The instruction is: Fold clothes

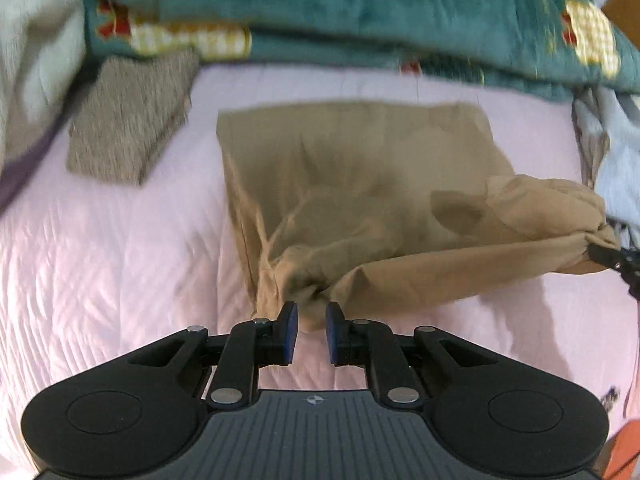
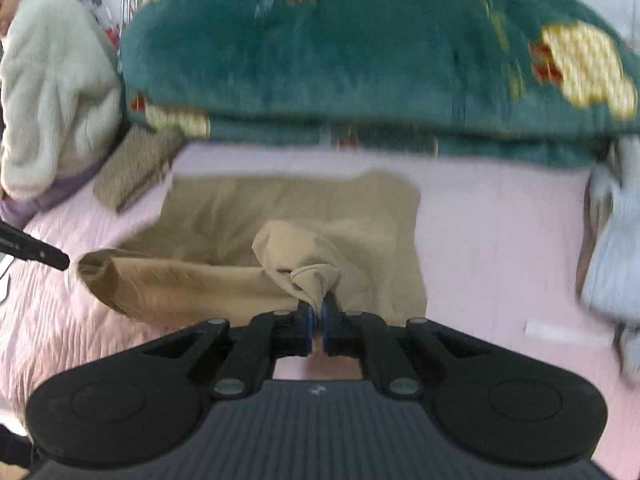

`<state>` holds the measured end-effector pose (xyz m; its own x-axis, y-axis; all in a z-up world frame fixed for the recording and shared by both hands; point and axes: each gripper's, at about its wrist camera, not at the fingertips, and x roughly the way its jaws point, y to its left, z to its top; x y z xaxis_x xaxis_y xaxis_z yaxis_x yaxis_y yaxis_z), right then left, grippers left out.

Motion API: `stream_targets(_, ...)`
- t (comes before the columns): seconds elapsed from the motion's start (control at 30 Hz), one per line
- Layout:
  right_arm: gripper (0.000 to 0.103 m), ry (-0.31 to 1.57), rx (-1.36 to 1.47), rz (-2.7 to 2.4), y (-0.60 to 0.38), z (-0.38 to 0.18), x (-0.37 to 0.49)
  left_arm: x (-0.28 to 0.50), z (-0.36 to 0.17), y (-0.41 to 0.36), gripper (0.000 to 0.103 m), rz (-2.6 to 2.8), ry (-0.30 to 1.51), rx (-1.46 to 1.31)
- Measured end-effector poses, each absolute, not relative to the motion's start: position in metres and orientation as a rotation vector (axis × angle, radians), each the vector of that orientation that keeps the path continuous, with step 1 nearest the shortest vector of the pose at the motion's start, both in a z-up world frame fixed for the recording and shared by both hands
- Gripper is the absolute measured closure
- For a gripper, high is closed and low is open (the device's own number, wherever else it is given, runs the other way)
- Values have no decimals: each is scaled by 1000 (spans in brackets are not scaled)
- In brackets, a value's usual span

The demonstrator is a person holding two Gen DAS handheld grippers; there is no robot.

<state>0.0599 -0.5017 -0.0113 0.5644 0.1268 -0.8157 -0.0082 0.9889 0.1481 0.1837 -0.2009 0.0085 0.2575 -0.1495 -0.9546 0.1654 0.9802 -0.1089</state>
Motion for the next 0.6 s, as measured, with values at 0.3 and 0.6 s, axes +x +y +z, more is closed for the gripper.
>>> stream_targets(0.3,97,1066,163,41,-497,-50,-11,97,-38,-180,87,-272,1426,0)
stream_targets(0.6,94,1168,170,-54,-496,-61,-82,31,-14,-151,85,-268,1513,-28)
